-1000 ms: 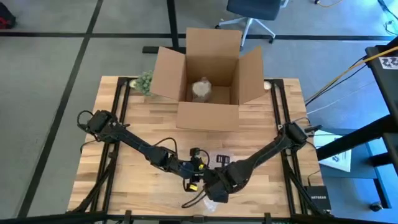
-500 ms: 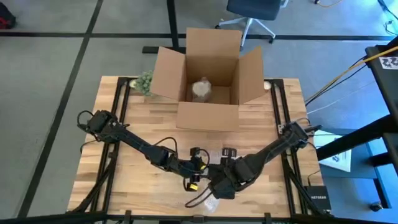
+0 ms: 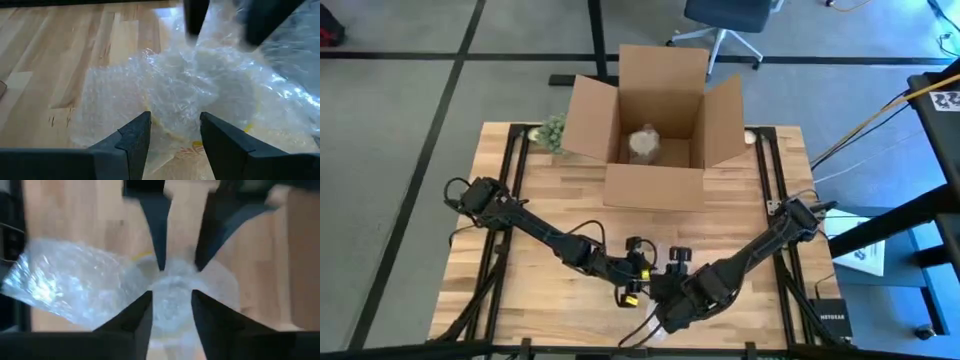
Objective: Wrap mug
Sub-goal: Wrap the orange mug with bubble wrap
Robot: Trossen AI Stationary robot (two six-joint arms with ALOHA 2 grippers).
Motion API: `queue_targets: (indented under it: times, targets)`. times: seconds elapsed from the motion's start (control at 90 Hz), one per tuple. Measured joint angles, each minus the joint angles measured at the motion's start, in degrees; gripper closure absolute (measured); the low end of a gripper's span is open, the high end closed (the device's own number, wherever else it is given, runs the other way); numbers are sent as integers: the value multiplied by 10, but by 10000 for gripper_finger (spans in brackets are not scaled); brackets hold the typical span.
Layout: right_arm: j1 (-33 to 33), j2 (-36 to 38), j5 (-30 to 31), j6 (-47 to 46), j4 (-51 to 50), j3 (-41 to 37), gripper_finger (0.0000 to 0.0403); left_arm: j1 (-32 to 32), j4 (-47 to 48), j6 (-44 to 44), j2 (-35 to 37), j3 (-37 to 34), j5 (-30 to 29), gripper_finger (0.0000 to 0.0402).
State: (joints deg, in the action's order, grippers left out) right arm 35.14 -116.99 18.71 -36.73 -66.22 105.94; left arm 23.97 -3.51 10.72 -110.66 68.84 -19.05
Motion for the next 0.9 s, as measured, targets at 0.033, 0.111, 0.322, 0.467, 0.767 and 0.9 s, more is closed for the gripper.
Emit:
queue_targets:
  times: [0.033,0.111,0.322,0.467,0.767,0.9]
  targets:
    - [-3,0,-15,-1,25,-22,327,0,0,0,0,0,0,247]
    - [-11,-1,-51,3,78,-69,362,0,0,0,0,0,0,247]
    - [-49,1,-94,-3,179,-159,389,0,-6,-1,-1,-1,-2,247]
    - [-65,5,-113,0,216,-181,390,0,-8,-3,-1,-1,-4,247]
    - [-46,5,-127,12,137,-101,358,4,-8,-2,0,0,3,247]
    - [-33,5,-112,8,68,-70,308,4,-8,-3,0,-1,4,247]
